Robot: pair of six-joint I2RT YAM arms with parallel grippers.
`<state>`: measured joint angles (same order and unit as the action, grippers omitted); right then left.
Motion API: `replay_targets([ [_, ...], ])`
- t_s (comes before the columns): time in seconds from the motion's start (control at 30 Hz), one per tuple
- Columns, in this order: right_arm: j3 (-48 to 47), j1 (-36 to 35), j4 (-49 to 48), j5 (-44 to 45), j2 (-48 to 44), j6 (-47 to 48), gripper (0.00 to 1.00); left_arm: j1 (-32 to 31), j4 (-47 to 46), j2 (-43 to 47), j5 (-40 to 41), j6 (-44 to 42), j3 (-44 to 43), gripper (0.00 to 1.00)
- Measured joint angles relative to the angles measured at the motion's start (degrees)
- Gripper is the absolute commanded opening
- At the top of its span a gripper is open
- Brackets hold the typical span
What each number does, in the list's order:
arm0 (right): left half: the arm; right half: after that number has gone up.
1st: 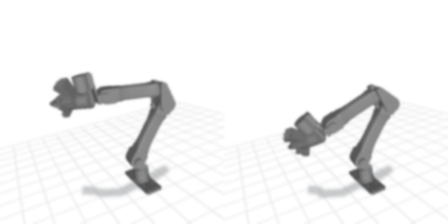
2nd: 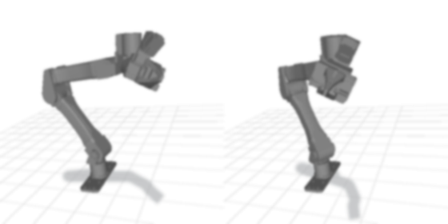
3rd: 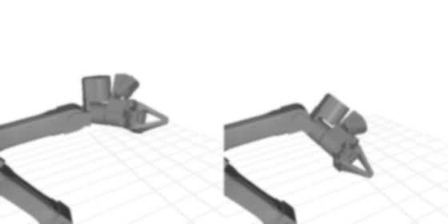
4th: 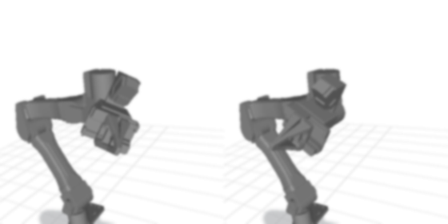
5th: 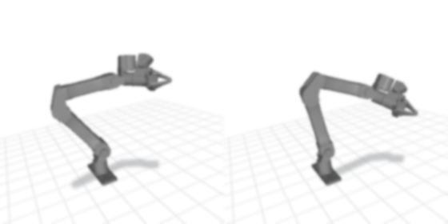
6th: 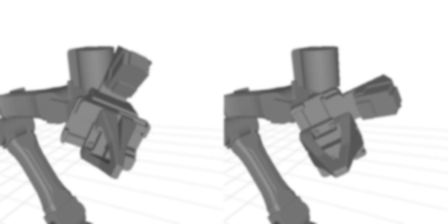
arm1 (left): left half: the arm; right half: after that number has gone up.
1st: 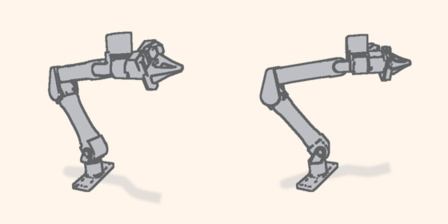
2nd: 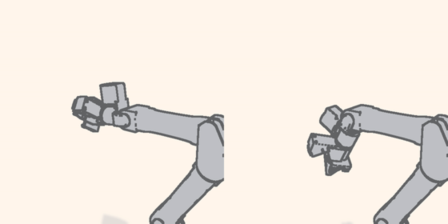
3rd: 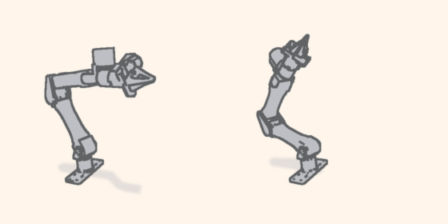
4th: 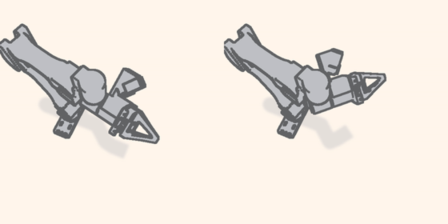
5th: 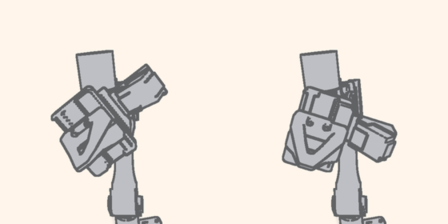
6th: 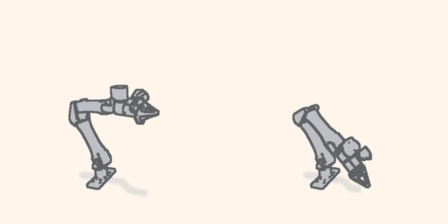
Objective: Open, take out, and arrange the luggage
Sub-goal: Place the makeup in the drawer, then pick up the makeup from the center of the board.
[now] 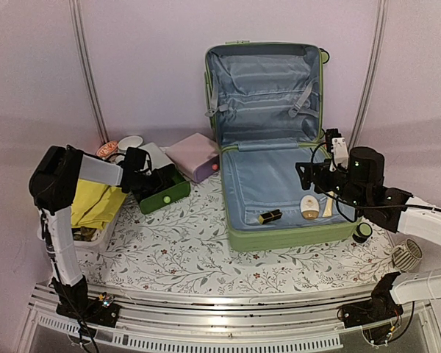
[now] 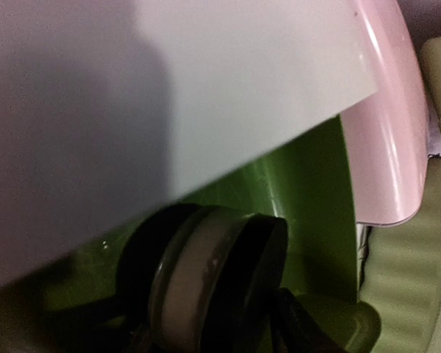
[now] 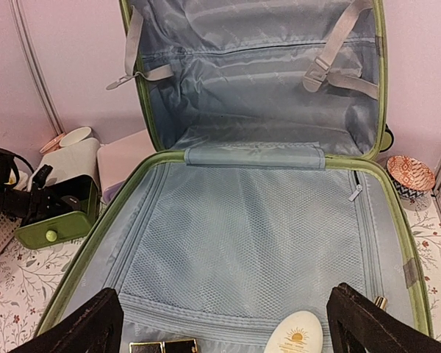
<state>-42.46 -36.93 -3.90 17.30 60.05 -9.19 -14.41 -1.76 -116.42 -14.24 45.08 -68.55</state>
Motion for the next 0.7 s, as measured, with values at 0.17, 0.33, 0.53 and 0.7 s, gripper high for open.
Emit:
replay_targets([
  [0.17,0.0,0.0,0.0,0.0,0.0,0.0,0.99,-0.1,2.8,0.9,2.8,-0.5,0.1,0.68],
  [0.33,0.1,0.0,0.0,-0.1,-0.2,0.0,0.99,-0.1,6.6,2.8,5.8,-1.0,0.1,0.78],
  [0.53,-0.4,0.0,1.6,-0.6,-0.2,0.0,0.99,-0.2,11.0,7.2,7.4,-3.7,-0.3,0.96],
  [0.7,-10.1,0.5,12.6,-1.5,5.3,-0.5,0.99,-0.3,16.3,11.9,8.7,-7.0,-3.3,0.98],
])
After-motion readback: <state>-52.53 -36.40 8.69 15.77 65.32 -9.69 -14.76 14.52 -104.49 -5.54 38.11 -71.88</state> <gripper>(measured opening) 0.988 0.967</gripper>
